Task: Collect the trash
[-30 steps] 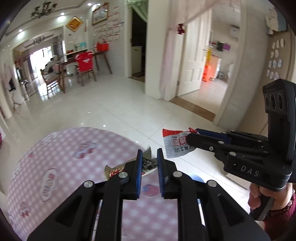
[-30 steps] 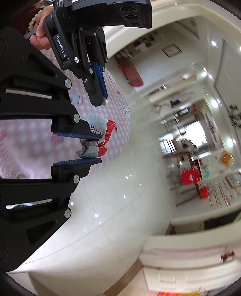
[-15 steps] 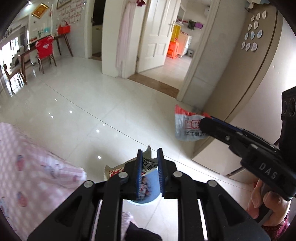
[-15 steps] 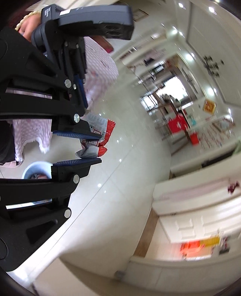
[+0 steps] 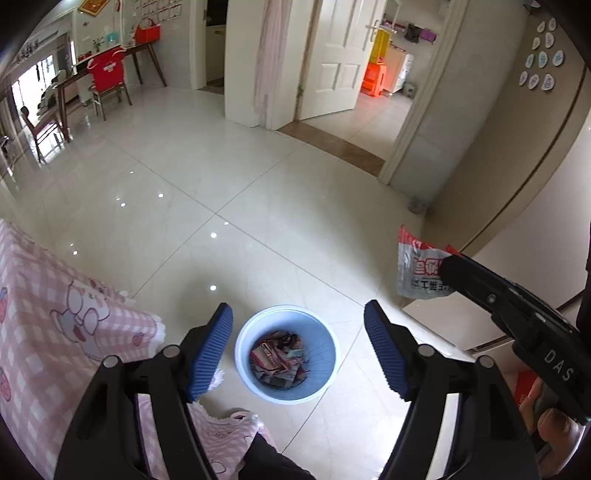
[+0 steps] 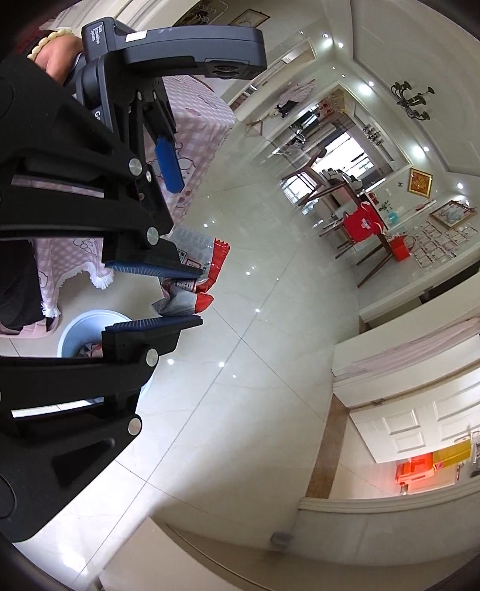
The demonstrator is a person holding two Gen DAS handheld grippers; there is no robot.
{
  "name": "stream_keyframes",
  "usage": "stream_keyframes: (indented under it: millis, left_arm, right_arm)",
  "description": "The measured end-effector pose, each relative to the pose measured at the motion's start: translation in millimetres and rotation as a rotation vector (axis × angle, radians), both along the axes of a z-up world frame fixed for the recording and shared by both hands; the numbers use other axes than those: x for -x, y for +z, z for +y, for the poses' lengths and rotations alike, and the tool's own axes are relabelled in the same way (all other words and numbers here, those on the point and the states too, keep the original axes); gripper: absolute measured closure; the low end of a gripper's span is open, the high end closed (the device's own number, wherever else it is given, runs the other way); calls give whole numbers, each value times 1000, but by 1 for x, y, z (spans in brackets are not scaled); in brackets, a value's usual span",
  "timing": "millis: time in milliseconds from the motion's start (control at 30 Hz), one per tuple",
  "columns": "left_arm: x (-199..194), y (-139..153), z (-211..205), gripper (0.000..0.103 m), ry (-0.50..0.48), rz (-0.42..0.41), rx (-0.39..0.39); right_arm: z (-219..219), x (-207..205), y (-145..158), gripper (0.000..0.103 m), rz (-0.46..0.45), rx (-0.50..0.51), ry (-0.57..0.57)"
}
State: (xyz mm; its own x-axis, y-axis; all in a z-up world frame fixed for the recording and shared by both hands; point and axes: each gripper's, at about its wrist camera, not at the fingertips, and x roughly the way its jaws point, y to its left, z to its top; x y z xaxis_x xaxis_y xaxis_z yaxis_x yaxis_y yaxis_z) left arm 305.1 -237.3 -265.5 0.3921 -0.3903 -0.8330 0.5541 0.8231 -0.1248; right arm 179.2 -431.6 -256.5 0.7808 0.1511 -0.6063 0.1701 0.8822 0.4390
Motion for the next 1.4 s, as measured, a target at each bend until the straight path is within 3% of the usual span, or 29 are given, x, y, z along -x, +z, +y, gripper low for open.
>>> stream_keyframes:
  millis: [267,467,500,533,567,800,1000,1200,1400]
  left_arm:
    - [-9,1,29,28,104,9,-47]
    - [-8,14,43,25,146,-29,-66]
    - [-8,16,46,24,159,-39,-77]
    - [-6,18,49,23,168,-44,-87]
    - [-5,19,51,22,171,-49,-93]
    - [15,49,70,20,207,-129,-118]
    - [54,95,100,18,267,-220,-100]
    - [108,151,135,10,325,-338,-46]
    - [168,196,161,9,392,-464,-12]
  right_arm:
    - [14,-9,-1,83,5,-6,38]
    - [17,-16,-2,82,4,-22,64]
    - [16,-18,-4,75,6,-21,55]
    - [14,-19,-5,50,10,-17,41]
    - [11,-20,-6,40,15,-10,20]
    - [23,-9,7,39,2,23,31]
    - [56,19,51,37,-65,62,91]
    - [94,68,112,26,-193,121,147]
    - [124,120,162,23,-315,213,186]
